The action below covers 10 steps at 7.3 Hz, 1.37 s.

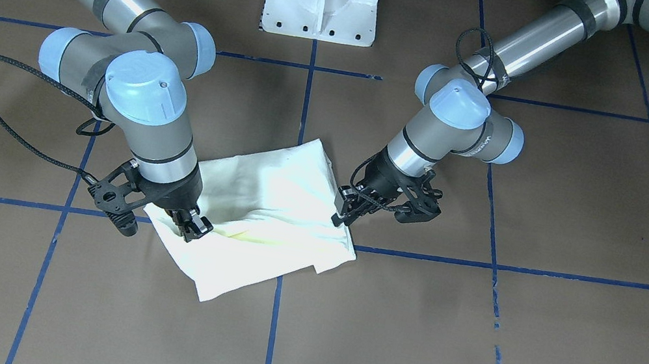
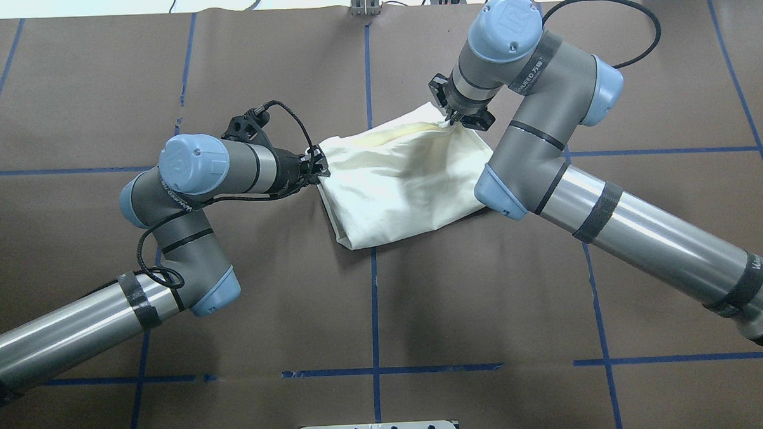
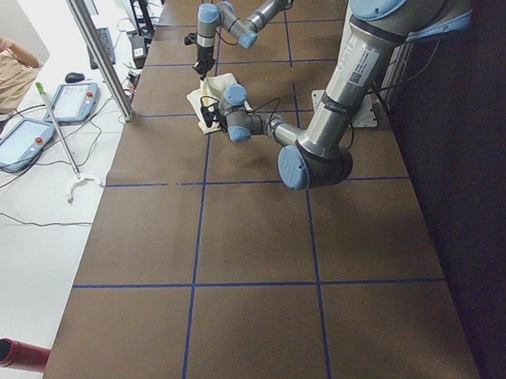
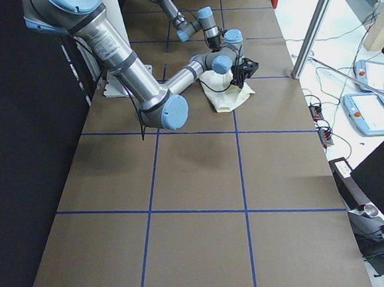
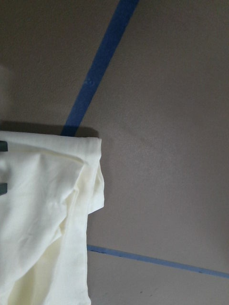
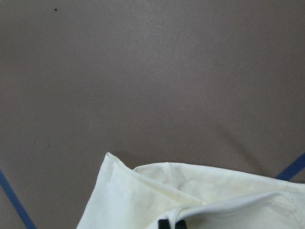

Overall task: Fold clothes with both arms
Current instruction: 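Release the shirt and raise the right gripper away while left gripper holds its side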

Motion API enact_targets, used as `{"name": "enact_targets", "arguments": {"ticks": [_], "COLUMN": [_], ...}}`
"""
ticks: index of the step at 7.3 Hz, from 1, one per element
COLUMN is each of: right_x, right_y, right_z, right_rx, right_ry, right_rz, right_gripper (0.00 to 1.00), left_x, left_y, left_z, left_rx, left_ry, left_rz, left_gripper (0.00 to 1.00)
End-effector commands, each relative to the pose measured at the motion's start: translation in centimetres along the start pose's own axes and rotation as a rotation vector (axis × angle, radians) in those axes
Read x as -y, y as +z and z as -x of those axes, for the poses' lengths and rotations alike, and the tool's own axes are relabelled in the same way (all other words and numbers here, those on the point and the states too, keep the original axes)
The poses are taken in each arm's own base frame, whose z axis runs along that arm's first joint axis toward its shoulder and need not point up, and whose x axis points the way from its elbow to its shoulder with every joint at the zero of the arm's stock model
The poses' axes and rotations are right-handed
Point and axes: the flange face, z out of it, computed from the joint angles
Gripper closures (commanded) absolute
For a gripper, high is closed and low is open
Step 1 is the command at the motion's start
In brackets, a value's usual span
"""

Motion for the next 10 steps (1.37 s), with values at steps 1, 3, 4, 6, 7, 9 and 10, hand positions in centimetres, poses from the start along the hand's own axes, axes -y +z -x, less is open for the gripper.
{"name": "enact_targets", "arguments": {"ticks": [1, 3, 4, 6, 7, 9, 10], "right_x": [0.0, 0.0, 0.0, -0.1, 0.0, 0.9, 1.2], "right_y": [0.0, 0.0, 0.0, 0.1, 0.3, 0.4, 1.1], "right_z": [0.0, 0.0, 0.0, 0.0, 0.5, 2.8, 2.8], "right_rx": [0.001, -0.001, 0.000, -0.003, -0.005, -0.014, -0.027], "right_ry": [0.000, -0.002, -0.002, -0.006, -0.011, -0.004, -0.006], "right_rz": [0.000, 0.001, 0.000, 0.002, 0.001, -0.012, -0.016], "right_gripper": [1.00, 1.00, 1.00, 1.00, 1.00, 1.00, 1.00], "left_x": [0.2, 0.2, 0.6, 1.9, 2.9, 3.3, 3.6], "left_y": [0.4, 0.3, 0.1, -0.7, -1.7, -2.4, -2.9], "left_z": [0.5, 0.4, 0.2, -0.4, -1.0, -1.7, -1.7], "left_rx": [0.012, 0.007, 0.001, -0.017, -0.029, -0.040, -0.044], "left_ry": [-0.001, 0.001, 0.000, 0.002, 0.000, -0.002, -0.001], "left_rz": [-0.003, -0.001, -0.006, -0.022, -0.033, -0.038, -0.042], "left_gripper": [0.70, 1.00, 1.00, 1.00, 1.00, 1.00, 1.00]}}
